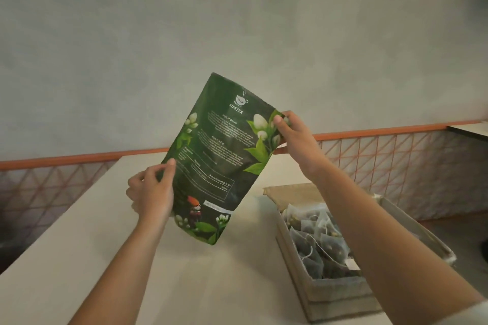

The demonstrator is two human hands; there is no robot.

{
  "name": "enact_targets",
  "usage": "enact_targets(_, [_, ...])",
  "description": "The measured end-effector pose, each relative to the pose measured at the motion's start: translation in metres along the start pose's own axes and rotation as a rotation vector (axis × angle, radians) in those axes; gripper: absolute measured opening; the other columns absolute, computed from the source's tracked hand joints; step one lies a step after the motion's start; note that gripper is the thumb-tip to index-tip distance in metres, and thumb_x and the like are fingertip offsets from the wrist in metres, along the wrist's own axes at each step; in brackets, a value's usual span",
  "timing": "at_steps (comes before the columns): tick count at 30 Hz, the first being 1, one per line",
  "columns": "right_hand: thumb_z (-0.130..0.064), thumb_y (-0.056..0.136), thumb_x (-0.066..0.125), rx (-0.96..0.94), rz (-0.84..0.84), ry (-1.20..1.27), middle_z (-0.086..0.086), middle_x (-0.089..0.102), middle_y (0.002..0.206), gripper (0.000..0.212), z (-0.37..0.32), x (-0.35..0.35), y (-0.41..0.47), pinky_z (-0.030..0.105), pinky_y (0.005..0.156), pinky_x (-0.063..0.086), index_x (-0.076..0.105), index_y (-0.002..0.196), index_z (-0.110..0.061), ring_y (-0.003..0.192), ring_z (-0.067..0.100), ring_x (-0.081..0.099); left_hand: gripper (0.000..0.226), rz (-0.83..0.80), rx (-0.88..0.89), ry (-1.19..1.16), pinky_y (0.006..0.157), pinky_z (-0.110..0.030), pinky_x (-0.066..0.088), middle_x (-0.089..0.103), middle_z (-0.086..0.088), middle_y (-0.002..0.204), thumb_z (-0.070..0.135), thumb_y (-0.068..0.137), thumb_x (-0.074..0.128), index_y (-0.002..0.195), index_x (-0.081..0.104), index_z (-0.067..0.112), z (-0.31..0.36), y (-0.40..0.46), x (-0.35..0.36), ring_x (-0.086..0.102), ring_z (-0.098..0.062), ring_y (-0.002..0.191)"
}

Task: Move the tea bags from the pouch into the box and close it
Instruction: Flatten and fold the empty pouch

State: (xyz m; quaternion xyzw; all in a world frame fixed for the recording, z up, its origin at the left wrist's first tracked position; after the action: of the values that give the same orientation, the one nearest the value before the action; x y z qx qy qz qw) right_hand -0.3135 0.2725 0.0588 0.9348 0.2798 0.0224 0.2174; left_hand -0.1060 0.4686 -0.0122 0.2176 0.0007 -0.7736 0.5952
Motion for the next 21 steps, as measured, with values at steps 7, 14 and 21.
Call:
enact_targets(7, [-0.032, 0.102, 0.045, 0.079, -0.098, 0.065, -0.004, 0.065, 0.091, 0.019, 0.014, 0.01, 0.003, 0.039, 0.075, 0.058, 0.058, 0.107, -0.018, 0.085, 0.015, 0.065, 0.06, -0.261, 0.012, -0.089, 0.102, -0.054, 0.044, 0.064, 0.007, 0.106, 0.081, 0.084, 0.043, 0.12, 0.049, 0.033, -0.023, 0.01, 0.008, 0.062, -0.027, 0.109])
enact_targets(14, [-0.032, 0.095, 0.059, 0.233, 0.213, 0.263, 0.009, 0.066, 0.098, 0.026, 0.021, 0.026, -0.002, 0.037, 0.066, 0.06, 0.052, 0.11, -0.013, 0.075, 0.021, 0.067, 0.047, -0.162, 0.04, -0.128, 0.079, -0.045, 0.05, 0.069, -0.008, 0.091, 0.053, 0.1, 0.046, 0.095, 0.063, 0.01, -0.032, -0.005, 0.006, 0.065, -0.028, 0.086])
enact_targets(21, [-0.047, 0.103, 0.029, 0.146, 0.123, 0.002, -0.002, 0.067, 0.088, 0.046, 0.011, 0.078, -0.043, 0.021, 0.067, 0.044, 0.065, 0.095, -0.018, 0.082, 0.011, 0.062, 0.042, -0.007, -0.033, -0.244, 0.077, -0.045, 0.049, 0.064, -0.009, 0.089, 0.048, 0.103, 0.044, 0.091, 0.057, 0.009, -0.03, -0.001, 0.002, 0.062, -0.033, 0.089])
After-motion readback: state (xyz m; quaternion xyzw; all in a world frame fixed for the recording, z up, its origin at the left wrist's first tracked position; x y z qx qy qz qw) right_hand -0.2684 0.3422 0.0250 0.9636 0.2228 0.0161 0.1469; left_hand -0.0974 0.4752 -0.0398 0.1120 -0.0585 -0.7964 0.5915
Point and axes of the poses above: each hand's wrist, its own y-axis towards the middle knuckle, its own x-axis out of the palm, z = x × y, the point moved 4 cm from there along y, towards the middle knuckle
